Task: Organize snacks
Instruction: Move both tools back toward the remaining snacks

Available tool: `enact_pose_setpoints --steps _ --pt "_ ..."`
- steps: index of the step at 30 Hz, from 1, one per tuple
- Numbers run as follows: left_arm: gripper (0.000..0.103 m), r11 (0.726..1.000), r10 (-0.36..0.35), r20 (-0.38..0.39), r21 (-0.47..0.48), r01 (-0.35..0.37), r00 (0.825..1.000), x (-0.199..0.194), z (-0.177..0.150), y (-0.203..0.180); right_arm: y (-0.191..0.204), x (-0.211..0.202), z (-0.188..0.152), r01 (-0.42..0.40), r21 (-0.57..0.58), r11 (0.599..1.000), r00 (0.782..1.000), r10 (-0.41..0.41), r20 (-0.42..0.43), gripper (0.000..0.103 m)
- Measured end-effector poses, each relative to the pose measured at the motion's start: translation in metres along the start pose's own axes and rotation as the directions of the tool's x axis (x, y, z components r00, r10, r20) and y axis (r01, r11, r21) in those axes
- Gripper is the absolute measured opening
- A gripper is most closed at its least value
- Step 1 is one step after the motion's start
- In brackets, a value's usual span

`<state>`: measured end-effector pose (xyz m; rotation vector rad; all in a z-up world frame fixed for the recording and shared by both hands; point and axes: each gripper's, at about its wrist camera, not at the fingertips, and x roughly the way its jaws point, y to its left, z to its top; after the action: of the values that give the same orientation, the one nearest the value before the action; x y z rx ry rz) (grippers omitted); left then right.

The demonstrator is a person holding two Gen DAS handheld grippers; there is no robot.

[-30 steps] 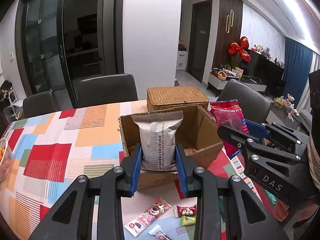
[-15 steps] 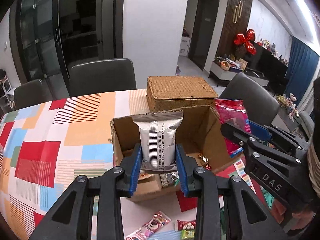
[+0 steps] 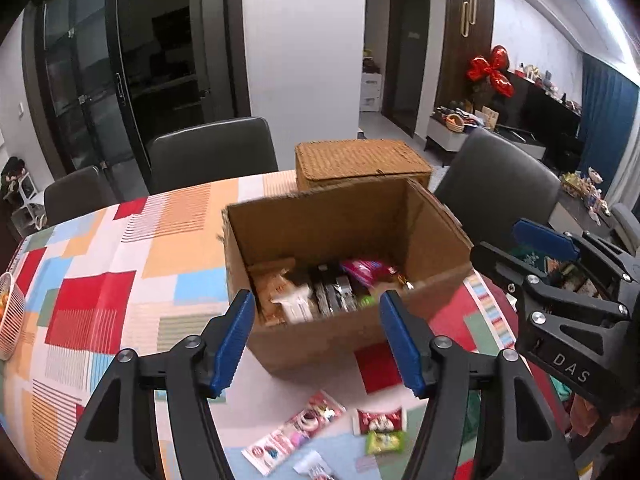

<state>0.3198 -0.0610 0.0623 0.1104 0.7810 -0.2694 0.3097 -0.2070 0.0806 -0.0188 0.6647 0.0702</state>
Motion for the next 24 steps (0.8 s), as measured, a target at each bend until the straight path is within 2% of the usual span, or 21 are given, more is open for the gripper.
enact_pose_setpoints --steps 3,9,14,16,24 --pt "0.064 1.000 0.006 0.012 0.016 -0.006 1.000 -0.016 -0.014 -0.009 0.000 -0.018 -0.015 0.010 -0.008 1.000 1.000 -0.010 0.014 0.061" --pt "0.068 0.999 -0.017 0.055 0.047 0.015 0.998 -0.052 -0.040 -0.030 -0.006 -0.054 -0.040 -0.003 0.004 1.000 0.999 0.002 0.036 0.061" --pt "0.070 0.998 -0.042 0.047 0.048 0.040 0.998 -0.067 -0.062 -0.044 -0.008 -0.075 -0.061 -0.018 0.026 1.000 0.999 0.017 0.032 0.062" --pt "0.071 0.998 -0.053 0.033 0.040 0.051 0.998 -0.068 -0.073 -0.048 -0.009 -0.080 -0.070 -0.013 0.035 0.999 0.999 0.012 0.030 0.067" --pt "0.072 0.994 -0.094 -0.080 0.039 0.097 0.992 -0.046 -0.120 -0.063 -0.012 -0.081 -0.124 0.005 0.052 0.999 0.999 -0.002 -0.051 0.067"
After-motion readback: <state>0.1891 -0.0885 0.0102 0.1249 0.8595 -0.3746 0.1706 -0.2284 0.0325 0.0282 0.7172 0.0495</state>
